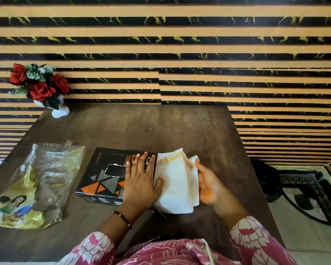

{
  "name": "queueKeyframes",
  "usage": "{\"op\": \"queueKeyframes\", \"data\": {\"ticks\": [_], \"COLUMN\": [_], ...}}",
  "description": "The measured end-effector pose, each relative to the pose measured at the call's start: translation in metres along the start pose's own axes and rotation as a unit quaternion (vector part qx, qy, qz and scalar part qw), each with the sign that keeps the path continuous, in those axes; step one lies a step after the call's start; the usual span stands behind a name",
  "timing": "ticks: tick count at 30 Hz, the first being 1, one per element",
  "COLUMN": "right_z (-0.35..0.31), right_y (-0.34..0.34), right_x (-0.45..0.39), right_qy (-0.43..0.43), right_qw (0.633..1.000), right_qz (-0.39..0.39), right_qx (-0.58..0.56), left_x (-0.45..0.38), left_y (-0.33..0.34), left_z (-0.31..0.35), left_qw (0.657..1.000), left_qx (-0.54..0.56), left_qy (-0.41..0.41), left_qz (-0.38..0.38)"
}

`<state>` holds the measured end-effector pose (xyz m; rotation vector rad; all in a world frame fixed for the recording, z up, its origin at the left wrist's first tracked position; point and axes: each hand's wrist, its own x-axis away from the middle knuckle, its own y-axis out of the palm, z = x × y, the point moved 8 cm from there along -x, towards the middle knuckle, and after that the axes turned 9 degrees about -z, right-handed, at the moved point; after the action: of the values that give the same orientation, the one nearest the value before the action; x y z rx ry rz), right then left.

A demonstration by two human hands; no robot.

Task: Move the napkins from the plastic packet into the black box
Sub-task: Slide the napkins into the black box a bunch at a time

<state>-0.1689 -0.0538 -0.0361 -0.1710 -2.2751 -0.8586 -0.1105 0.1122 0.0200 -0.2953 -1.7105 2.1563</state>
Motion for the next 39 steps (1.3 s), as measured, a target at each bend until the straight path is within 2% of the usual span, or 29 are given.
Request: {"op": "queueKeyframes", "data": {"ticks": [4,8,11,13,15,18,22,26,30,35,39], "right_z": [0.008,0.006,0.004,0.005,0.007,0.009,0.012,0.016,0.017,0.015,0.017], "right_y": [0.006,0.008,0.007,0.006,0.005,0.003,0.000,-0.002,-0.007,-0.012,-0.001], "right_x": [-0.004,-0.006,-0.004,-0.002,-0.001,-0.001,-0.002,-0.005,-0.007,-0.011,-0.013], "right_qy": [0.012,0.013,0.017,0.026,0.032,0.037,0.042,0.038,0.040,0.039,0.040], "right_qw": [0.999,1.000,1.000,0.999,0.999,0.998,0.998,0.998,0.999,0.999,0.995], "right_qz": [-0.019,-0.005,-0.019,-0.027,-0.025,-0.028,-0.026,-0.025,-0.004,0.024,0.018], "right_qx": [-0.041,-0.012,-0.017,-0.021,-0.033,-0.039,-0.039,-0.031,-0.022,-0.001,0.088], "left_x": [0.000,0.000,0.003,-0.001,-0.007,-0.015,-0.020,-0.017,-0.017,-0.023,-0.024], "left_y": [0.000,-0.001,-0.020,-0.025,-0.019,0.002,0.024,0.021,0.011,-0.001,-0.005], "left_z": [0.000,0.003,0.028,0.049,0.066,0.082,0.086,0.087,0.079,0.066,0.061], "left_qw": [1.000,1.000,0.998,0.994,0.990,0.983,0.975,0.968,0.973,0.980,0.980], "left_qx": [-0.001,-0.004,0.029,0.085,0.099,0.025,-0.084,-0.110,-0.017,0.069,0.105], "left_qy": [0.000,-0.002,0.049,0.064,0.032,0.001,-0.006,-0.028,-0.052,-0.049,-0.057], "left_qz": [-0.016,-0.014,0.015,-0.023,-0.093,-0.181,-0.204,-0.222,-0.223,-0.178,-0.161]}}
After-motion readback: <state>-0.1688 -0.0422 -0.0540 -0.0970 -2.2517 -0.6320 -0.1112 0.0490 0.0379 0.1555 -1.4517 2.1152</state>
